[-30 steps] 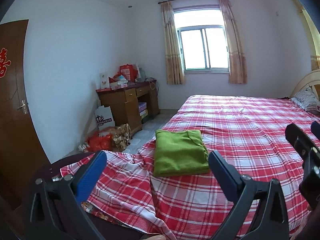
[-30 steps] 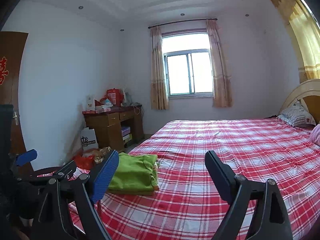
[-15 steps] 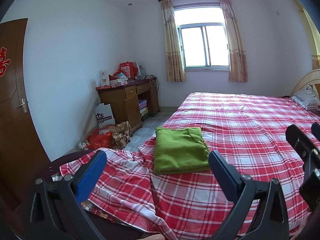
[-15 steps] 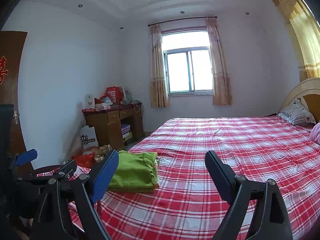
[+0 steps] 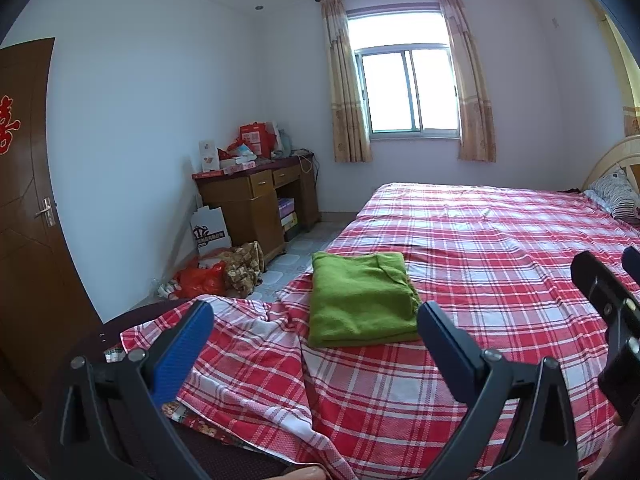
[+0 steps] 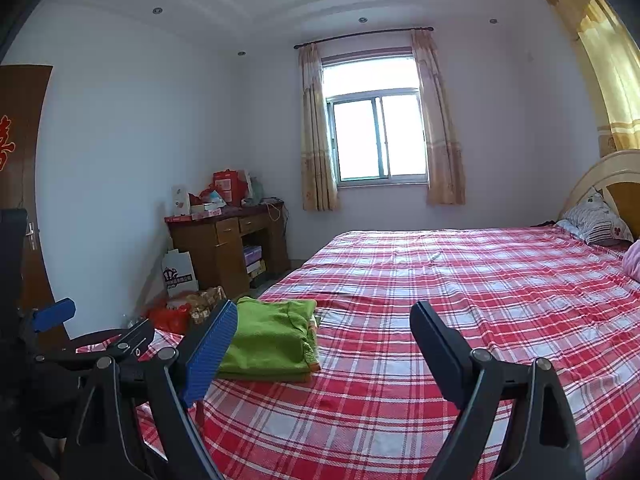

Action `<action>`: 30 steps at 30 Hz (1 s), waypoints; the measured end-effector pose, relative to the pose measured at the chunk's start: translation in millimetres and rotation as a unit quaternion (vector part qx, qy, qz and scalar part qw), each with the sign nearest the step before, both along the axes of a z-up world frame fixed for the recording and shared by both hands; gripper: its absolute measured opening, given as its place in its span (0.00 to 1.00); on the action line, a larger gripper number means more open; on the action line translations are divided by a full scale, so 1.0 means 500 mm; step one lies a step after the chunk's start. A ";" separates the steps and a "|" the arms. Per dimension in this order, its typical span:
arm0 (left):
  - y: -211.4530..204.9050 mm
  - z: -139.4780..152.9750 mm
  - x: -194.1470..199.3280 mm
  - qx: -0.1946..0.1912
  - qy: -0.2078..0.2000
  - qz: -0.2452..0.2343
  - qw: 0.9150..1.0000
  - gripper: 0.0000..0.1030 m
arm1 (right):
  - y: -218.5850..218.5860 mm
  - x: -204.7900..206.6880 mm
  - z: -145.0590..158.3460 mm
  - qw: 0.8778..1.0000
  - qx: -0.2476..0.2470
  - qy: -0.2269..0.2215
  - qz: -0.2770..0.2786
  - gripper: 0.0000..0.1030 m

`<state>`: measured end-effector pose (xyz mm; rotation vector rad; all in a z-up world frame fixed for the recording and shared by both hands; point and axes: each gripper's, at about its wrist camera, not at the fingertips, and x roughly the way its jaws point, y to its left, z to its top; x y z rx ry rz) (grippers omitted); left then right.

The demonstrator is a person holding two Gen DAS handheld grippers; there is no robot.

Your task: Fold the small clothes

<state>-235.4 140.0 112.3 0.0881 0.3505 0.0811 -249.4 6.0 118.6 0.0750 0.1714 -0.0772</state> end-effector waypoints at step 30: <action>0.017 -0.018 0.020 -0.004 0.009 0.014 1.000 1.00 | -0.002 0.009 -0.014 1.000 0.006 0.012 0.001 0.86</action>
